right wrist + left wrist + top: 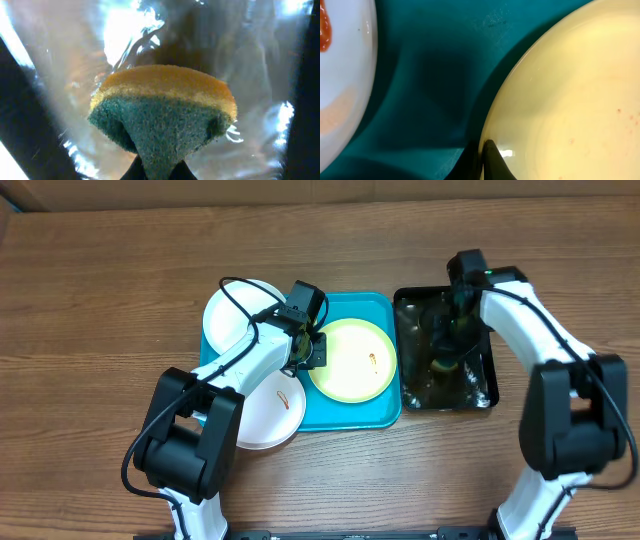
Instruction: Clean dirty plates on tray and stack at the side
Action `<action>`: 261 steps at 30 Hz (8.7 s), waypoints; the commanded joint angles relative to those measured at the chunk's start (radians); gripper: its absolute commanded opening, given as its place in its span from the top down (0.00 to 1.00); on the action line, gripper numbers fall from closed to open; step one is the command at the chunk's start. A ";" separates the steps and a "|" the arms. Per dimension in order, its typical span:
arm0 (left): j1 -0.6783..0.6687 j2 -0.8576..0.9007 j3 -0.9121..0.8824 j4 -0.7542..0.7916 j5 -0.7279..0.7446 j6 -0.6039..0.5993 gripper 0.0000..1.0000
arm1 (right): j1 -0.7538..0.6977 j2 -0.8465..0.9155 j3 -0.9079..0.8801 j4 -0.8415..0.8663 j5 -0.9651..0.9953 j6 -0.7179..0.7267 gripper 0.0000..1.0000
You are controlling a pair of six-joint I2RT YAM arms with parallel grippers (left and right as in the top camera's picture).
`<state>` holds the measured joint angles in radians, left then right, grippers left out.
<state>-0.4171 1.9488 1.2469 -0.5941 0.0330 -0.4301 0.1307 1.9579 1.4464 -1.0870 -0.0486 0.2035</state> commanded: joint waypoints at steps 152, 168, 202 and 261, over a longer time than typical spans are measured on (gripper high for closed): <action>0.024 0.020 -0.014 -0.067 0.012 -0.150 0.95 | 0.237 -0.015 -0.139 0.449 -0.174 -0.171 0.95; 0.024 0.020 -0.014 -0.075 0.012 -0.150 0.95 | 0.278 0.067 -0.189 0.583 -0.115 -0.148 0.93; 0.024 0.020 -0.014 -0.075 0.012 -0.150 0.85 | -0.082 -0.065 -0.030 0.253 -0.766 -0.208 0.92; 0.026 -0.002 0.112 -0.134 0.038 -0.122 0.96 | -0.160 -0.018 0.196 0.023 -0.019 -0.114 0.00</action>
<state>-0.3973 1.9491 1.2934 -0.7025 0.0711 -0.5732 -0.0319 1.9568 1.6295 -1.0668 -0.0845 0.0856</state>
